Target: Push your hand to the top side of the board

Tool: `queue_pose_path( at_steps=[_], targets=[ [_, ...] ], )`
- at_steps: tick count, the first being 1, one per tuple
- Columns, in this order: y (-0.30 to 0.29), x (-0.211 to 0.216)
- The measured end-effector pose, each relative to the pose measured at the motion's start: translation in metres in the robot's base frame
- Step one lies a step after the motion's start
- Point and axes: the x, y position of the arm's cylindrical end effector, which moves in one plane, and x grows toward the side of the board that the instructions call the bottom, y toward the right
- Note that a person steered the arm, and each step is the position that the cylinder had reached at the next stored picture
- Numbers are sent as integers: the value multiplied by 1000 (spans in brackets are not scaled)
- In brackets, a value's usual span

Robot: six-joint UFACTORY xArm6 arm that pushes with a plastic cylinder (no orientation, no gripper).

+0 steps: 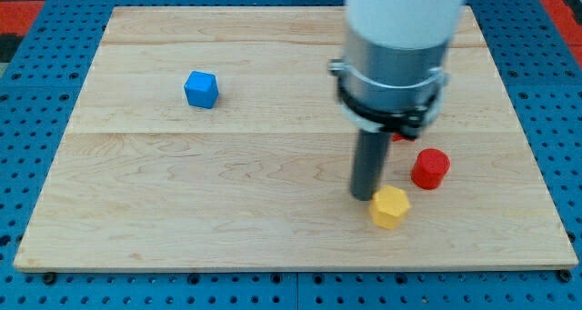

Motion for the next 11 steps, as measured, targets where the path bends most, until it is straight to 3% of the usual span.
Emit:
queue_pose_path(
  at_steps=[1,3,5,8,10,11],
  targets=[
    [41,0],
    [-17,1],
    [-52,-56],
    [-61,-188],
    [-71,-236],
    [-138,-234]
  ],
)
